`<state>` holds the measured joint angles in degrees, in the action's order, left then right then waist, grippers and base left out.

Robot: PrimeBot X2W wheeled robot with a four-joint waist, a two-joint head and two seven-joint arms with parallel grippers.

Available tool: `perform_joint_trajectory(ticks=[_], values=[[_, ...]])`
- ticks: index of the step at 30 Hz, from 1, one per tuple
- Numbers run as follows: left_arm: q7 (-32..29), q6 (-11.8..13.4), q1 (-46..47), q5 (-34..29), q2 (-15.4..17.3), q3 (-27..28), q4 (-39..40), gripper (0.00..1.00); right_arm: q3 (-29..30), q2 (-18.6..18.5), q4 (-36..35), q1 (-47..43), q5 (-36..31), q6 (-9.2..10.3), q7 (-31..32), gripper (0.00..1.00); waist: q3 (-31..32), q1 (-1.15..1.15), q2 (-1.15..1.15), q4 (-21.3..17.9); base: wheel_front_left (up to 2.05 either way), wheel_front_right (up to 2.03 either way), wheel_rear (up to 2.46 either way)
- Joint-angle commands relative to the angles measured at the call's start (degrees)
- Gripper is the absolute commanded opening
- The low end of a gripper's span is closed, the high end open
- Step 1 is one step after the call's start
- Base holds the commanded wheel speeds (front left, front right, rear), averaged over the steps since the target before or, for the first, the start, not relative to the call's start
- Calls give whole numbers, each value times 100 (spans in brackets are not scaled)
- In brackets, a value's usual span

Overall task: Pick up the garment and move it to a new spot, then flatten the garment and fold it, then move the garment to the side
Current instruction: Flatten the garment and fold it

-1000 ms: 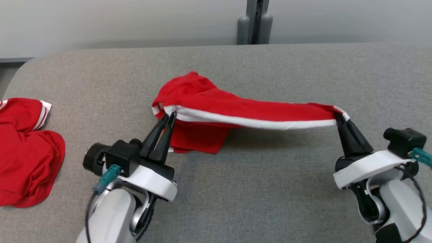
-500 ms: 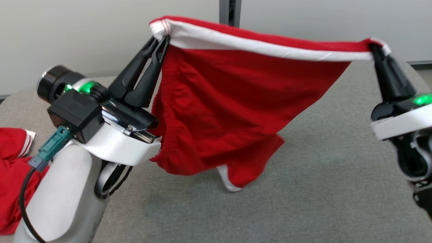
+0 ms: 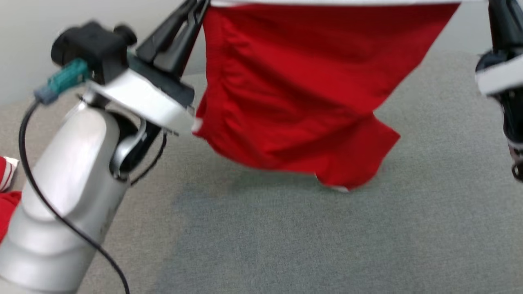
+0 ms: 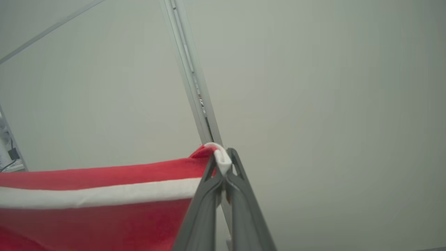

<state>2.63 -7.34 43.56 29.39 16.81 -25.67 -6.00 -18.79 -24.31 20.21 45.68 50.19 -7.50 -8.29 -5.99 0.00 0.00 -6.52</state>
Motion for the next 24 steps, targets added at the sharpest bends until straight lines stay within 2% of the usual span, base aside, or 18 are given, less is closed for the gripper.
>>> perform_joint_trajectory(ticks=[1,6,10,13,18,24], values=[[21,-16,214,66,1,-56,-157,0,38,45,176,217,-42,1,37,0,-158,0,0,-18,0,0,0],[289,-11,1640,59,68,-470,-1502,0,-55,610,1534,1697,-268,1,-29,0,-730,0,0,-15,0,0,0],[947,-12,3025,-285,5,-773,-2738,0,-304,923,2198,2977,-402,0,-513,0,-1418,0,0,38,0,0,0],[1188,-12,3677,-604,-53,-790,-3245,0,-450,957,2426,3498,-560,1,-668,0,-1848,0,0,70,0,0,0],[1256,-11,4100,-990,-139,-677,-3470,0,-576,945,2510,3860,-789,0,-705,0,-2599,0,0,118,0,0,0],[1255,-12,3568,-1090,-209,-721,-3226,0,-448,899,2181,3346,-947,1,-703,0,-3263,0,0,196,0,0,0]])
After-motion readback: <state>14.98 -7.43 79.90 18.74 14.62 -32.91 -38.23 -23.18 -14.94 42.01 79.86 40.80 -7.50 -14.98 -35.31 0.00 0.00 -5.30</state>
